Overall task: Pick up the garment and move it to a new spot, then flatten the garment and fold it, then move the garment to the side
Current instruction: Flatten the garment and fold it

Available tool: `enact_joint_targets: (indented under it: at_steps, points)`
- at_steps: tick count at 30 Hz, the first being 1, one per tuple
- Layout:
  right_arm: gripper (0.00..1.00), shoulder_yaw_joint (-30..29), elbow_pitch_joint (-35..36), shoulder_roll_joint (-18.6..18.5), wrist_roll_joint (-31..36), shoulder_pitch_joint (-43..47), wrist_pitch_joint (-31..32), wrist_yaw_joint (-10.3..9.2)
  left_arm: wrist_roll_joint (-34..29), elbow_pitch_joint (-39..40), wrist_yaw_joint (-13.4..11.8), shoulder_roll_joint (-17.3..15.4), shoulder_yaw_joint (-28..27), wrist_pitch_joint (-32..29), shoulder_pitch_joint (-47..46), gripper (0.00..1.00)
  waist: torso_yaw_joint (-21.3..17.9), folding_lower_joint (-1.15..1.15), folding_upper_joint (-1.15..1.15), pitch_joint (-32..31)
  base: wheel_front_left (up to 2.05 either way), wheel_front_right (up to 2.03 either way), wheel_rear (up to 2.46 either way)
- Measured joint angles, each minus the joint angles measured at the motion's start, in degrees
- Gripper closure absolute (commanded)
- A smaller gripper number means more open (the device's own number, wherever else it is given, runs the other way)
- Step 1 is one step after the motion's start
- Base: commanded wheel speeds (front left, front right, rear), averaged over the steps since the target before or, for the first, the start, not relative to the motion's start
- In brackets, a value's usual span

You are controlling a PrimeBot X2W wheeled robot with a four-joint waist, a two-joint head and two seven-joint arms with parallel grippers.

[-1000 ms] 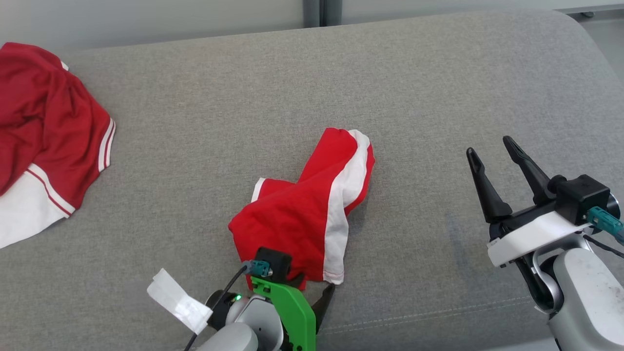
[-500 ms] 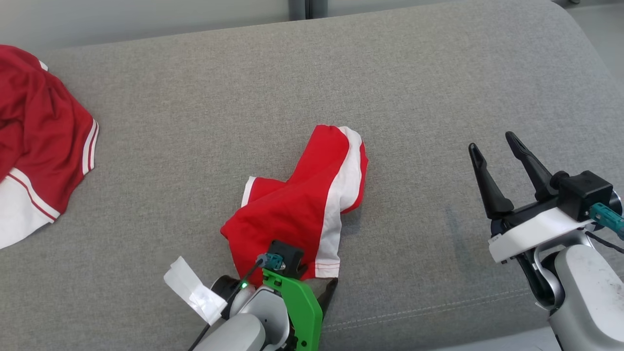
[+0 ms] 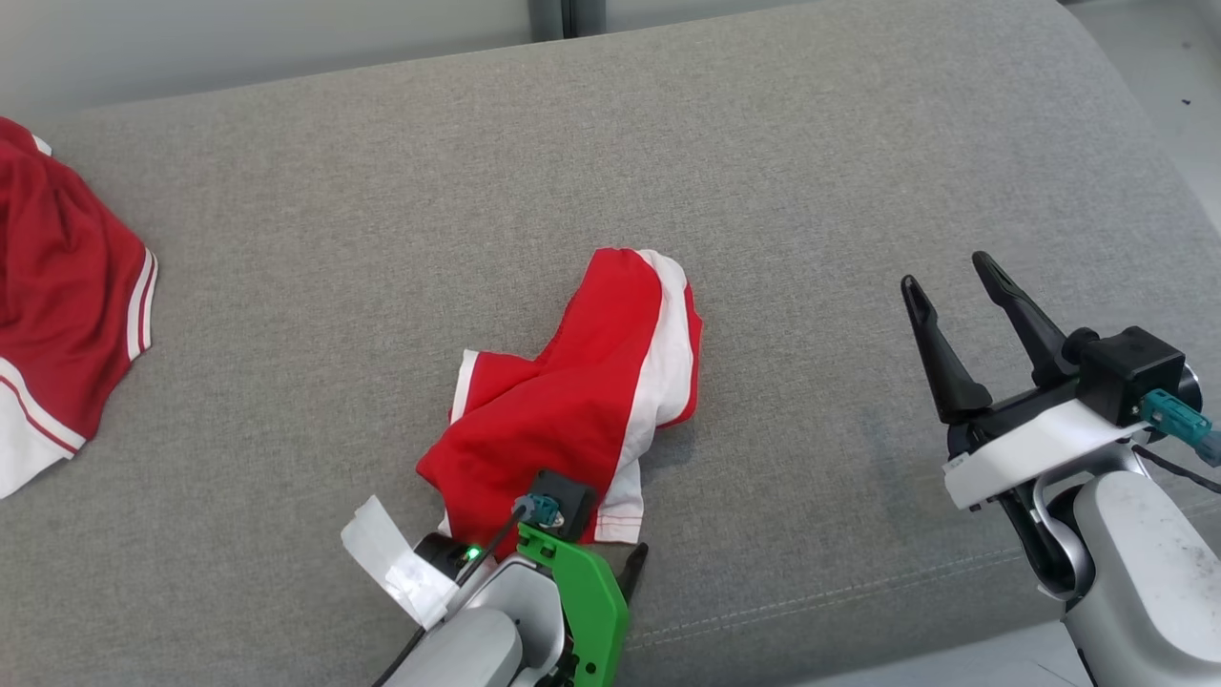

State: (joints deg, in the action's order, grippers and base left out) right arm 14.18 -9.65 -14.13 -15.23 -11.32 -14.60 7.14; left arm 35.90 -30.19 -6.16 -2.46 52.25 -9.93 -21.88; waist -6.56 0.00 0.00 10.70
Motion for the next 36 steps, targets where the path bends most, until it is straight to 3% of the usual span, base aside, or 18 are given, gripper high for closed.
enact_joint_targets:
  at_steps: [6,8,9,10,11,21,26,32,36]
  points:
    - [0.0,-0.9,0.0,-0.1,-0.7,0.0,0.0,0.0,-2.5,-2.7,0.0,0.8,1.3,0.5,-1.7,0.0,-0.6,0.0,0.0,0.0,0.0,0.0,0.0]
    - [0.0,-0.9,0.0,-0.1,-0.8,0.0,0.0,0.0,-2.8,-3.5,0.0,1.1,1.2,0.9,-1.9,0.5,-0.7,0.0,0.0,0.0,0.0,0.0,0.0]
    - [0.0,-0.9,-0.1,-0.1,-0.8,0.0,0.0,0.0,-2.9,-3.9,0.0,1.1,1.1,1.1,-2.1,0.61,-0.7,0.0,0.0,0.0,0.0,0.0,0.0]
    - [0.0,-1.0,-0.1,-0.1,-0.8,0.0,0.0,0.0,-2.9,-4.3,0.0,1.2,0.9,1.3,-2.3,0.91,-0.7,0.0,0.0,0.0,0.0,0.0,0.0]
    - [0.0,-1.0,-0.1,-0.1,-0.8,0.0,0.0,0.0,-2.9,-4.7,0.0,1.2,0.7,1.4,-2.5,1.0,-0.7,0.0,0.0,0.0,0.0,0.0,0.0]
    - [0.0,-3.0,-0.1,-0.3,-1.0,0.1,0.0,0.0,-0.7,-4.7,0.1,1.4,-0.1,2.0,-3.0,1.0,0.9,0.01,0.0,-0.1,0.0,0.0,0.0]
    - [0.0,-3.6,-0.2,-0.8,-1.0,0.6,0.0,0.0,3.8,-0.7,2.9,0.8,-1.6,2.4,-1.7,1.0,2.6,0.01,0.0,-0.5,0.0,0.0,0.0]
    - [0.0,-3.0,-1.1,-2.0,-1.4,2.7,0.0,0.0,6.3,5.2,6.7,-1.2,-1.7,-0.1,0.7,1.0,5.3,0.01,0.0,-1.3,0.0,0.0,0.0]
    - [0.0,-2.1,-1.8,-2.5,-2.1,3.7,0.0,0.0,7.6,8.8,6.7,-5.0,-3.4,-0.9,1.7,1.0,7.6,0.0,0.0,-2.0,0.0,0.0,0.0]
